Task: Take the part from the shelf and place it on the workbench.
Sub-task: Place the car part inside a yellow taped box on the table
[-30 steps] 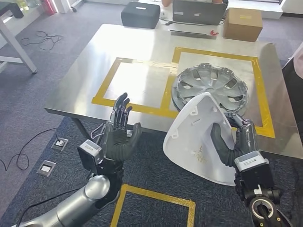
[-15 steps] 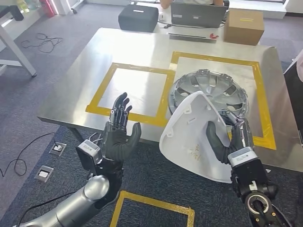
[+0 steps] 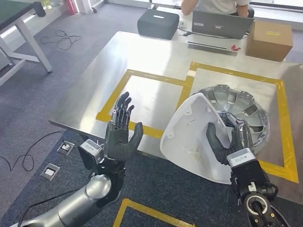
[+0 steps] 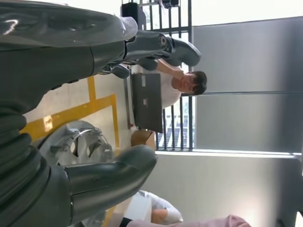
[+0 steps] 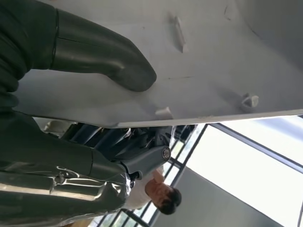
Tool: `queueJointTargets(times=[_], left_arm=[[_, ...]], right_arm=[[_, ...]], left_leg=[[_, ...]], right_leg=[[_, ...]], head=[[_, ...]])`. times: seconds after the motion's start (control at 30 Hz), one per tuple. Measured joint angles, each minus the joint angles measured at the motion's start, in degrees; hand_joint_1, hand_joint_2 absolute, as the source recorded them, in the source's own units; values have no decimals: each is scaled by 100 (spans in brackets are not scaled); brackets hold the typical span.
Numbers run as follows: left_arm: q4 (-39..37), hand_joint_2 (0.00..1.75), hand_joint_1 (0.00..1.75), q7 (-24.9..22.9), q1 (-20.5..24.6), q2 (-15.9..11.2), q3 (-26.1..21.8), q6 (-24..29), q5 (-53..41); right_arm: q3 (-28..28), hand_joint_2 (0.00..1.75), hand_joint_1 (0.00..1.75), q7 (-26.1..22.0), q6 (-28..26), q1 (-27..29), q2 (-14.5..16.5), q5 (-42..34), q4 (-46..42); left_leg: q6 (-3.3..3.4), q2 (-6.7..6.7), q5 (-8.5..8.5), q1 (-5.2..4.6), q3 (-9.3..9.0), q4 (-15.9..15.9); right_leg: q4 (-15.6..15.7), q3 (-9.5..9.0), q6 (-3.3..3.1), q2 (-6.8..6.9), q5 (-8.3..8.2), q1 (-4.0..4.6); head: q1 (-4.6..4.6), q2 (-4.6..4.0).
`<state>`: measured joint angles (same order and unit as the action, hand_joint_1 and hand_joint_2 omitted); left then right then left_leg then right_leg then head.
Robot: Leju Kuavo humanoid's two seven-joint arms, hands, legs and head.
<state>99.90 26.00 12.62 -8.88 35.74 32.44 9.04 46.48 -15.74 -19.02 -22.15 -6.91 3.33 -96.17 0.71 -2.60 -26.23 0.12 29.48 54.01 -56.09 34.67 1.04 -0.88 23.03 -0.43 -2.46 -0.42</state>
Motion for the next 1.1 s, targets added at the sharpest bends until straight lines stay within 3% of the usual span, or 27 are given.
queueJointTargets(times=[0.1,0.17,0.27,0.3,0.33,0.37,0.43,0.5,0.6,0.67,0.7,0.77,0.8,0.83,0.87,0.93,0.97,1.03,1.1], left_arm=[[0,175,0,14,7,-2,4,0,10],[2,175,0,23,23,-5,5,0,10],[1,175,0,25,34,-7,6,0,11],[1,175,0,25,29,-8,6,0,13],[1,175,0,25,27,-11,6,0,13],[1,175,0,25,26,-15,6,0,13],[1,175,0,25,29,-19,6,0,13],[1,175,0,24,41,-19,7,0,9],[3,175,0,23,50,-23,8,1,-3],[5,175,0,25,62,-19,8,1,-9],[7,175,0,26,69,-14,8,2,-10],[6,175,0,25,73,-9,8,2,-10],[5,175,0,25,69,-8,8,2,-10],[4,175,0,25,65,-8,8,2,-9],[3,175,0,29,62,-7,8,5,-8],[3,175,0,48,62,0,8,10,-10],[3,175,0,65,68,5,8,14,-14],[2,175,0,105,87,16,10,17,-26],[1,175,0,144,105,22,13,35,-40]], right_arm=[[8,175,175,-4,-1,-9,10,-1,12],[8,175,175,-6,-2,-30,20,3,11],[14,175,175,-4,0,-52,28,3,15],[17,175,175,-4,1,-50,28,3,18],[20,175,175,-4,2,-49,28,3,20],[21,175,175,-4,4,-49,28,3,23],[22,175,175,-4,8,-52,29,3,26],[24,175,175,-2,9,-60,31,2,30],[27,175,175,6,9,-72,38,-4,35],[27,175,175,3,8,-91,41,-9,34],[26,175,175,1,6,-100,42,-11,34],[27,175,175,-3,6,-102,42,-24,43],[28,175,175,-3,8,-93,42,-36,51],[28,175,175,-3,16,-85,42,-48,59],[30,175,175,-2,31,-84,42,-61,66],[34,175,175,3,80,-104,42,-73,75],[40,175,175,9,108,-129,43,-75,81],[60,175,175,37,167,-194,63,-60,106],[88,175,175,73,217,-256,108,-27,145]], left_leg=[[-90,-16,-55,4,-9,44],[-144,77,-151,6,129,375],[-209,195,-494,14,897,1499],[-208,204,-542,15,1121,1728],[-190,208,-474,13,1244,1751],[-158,210,-278,4,1246,1549],[-57,231,313,-40,1003,717],[12,272,593,-90,800,128],[48,263,589,-88,733,21],[83,246,556,-46,641,-35],[98,243,534,-27,586,-55],[116,234,473,-27,515,-59],[111,224,440,-25,481,-58],[102,210,405,-21,440,-57],[89,195,368,-15,388,-55],[47,169,281,1,268,-48],[20,155,244,-2,234,-31],[-9,133,203,-22,267,21],[9,126,208,-37,325,50]], right_leg=[[118,-140,-113,14,21,18],[173,-260,-169,36,58,3],[194,-365,-223,79,151,12],[194,-401,-228,90,191,22],[194,-451,-230,98,237,33],[194,-515,-229,103,288,45],[197,-650,-219,114,394,65],[197,-711,-184,118,476,83],[218,-720,-101,135,576,87],[13,-645,-50,124,725,89],[-290,-496,-30,112,858,84],[-1177,-6,4,99,1142,61],[-1521,235,21,99,1192,46],[-1655,385,39,100,1126,30],[-1534,408,56,101,932,14],[-769,177,95,90,349,-25],[-395,30,109,71,138,-32],[26,-147,101,33,37,-45],[106,-171,75,14,77,-42]], head=[[-7,0],[-41,0],[-111,0],[-126,0],[-138,0],[-151,0],[-163,0],[-143,0],[-131,0],[-113,0],[-98,0],[-64,0],[-57,0],[-55,0],[-53,0],[-47,0],[-29,0],[-3,0],[-16,0]])
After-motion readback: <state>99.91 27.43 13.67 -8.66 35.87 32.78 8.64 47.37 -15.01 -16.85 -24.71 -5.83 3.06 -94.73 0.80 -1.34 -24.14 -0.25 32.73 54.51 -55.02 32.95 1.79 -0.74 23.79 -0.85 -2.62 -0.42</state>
